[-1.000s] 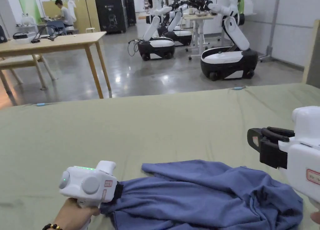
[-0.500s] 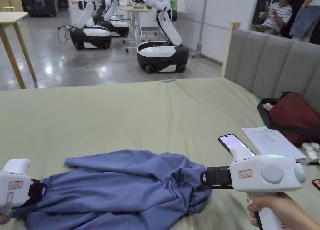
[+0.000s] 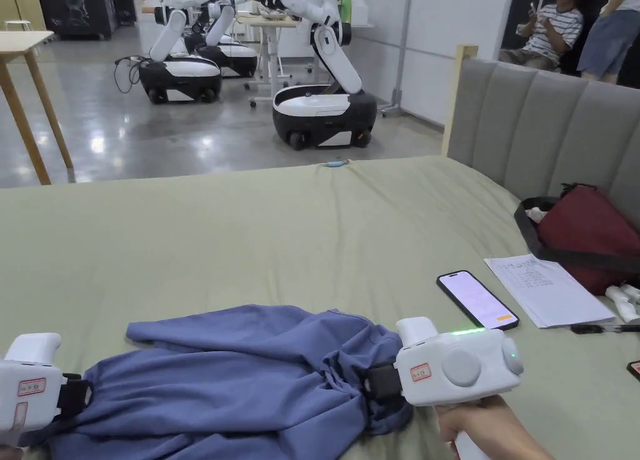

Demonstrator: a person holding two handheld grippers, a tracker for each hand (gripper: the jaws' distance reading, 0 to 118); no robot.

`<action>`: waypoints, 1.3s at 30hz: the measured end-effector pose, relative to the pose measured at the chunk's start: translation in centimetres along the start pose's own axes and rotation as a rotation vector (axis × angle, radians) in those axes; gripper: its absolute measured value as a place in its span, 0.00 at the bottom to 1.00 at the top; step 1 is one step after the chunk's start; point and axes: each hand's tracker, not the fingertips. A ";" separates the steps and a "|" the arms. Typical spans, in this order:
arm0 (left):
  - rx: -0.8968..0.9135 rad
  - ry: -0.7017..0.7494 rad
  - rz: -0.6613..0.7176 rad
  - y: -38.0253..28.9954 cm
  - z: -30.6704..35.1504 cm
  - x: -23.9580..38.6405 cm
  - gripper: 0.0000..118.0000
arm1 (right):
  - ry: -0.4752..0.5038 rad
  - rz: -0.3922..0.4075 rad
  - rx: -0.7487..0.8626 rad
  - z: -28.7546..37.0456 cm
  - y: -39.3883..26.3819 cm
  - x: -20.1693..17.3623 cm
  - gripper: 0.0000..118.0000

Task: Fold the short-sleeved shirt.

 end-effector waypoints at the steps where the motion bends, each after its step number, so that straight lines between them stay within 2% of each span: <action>1: 0.019 0.009 -0.006 0.1 0.2 -0.2 0.05 | -0.001 -0.038 0.047 0.8 0.0 0.4 0.06; 3: 0.071 0.026 -0.025 0.2 1.5 -0.1 0.05 | 0.071 -0.128 0.113 2.4 -0.5 1.1 0.06; 4: 0.126 0.003 0.006 0.3 2.7 -0.1 0.05 | 0.066 -0.133 0.149 3.4 -0.6 1.1 0.06; 7: 0.274 -0.083 0.105 1.7 6.7 -1.2 0.05 | 0.072 -0.065 0.269 6.7 1.1 -0.3 0.06; 12: 0.462 -0.111 0.108 7.3 15.9 -2.0 0.05 | 0.156 0.022 0.453 12.8 7.5 -5.2 0.06; 16: 0.646 -0.090 0.113 12.2 23.2 -2.5 0.05 | 0.168 0.142 0.579 16.7 13.6 -10.2 0.06; 21: 0.769 -0.001 0.115 19.3 29.3 -4.1 0.05 | 0.142 0.194 0.699 20.4 21.9 -14.8 0.06; 26: 0.829 0.115 0.059 26.3 32.9 -4.5 0.05 | 0.104 0.173 0.757 23.5 30.7 -17.4 0.06; 29: 0.826 0.196 0.041 29.6 33.7 -3.6 0.05 | 0.064 0.115 0.785 24.7 36.2 -17.6 0.06; 32: 0.855 0.211 0.062 32.4 33.3 -3.9 0.05 | 0.042 0.055 0.793 25.3 41.1 -17.2 0.06; 33: 0.856 0.202 0.075 33.5 33.0 -4.5 0.05 | 0.037 0.061 0.794 25.3 42.4 -17.0 0.06; 35: 0.870 0.189 0.085 34.9 32.0 -4.8 0.05 | -0.009 0.055 0.804 25.1 43.8 -16.7 0.06; 39: 0.864 0.203 0.060 36.7 29.5 -5.0 0.05 | 0.011 0.038 0.830 23.7 44.9 -16.2 0.06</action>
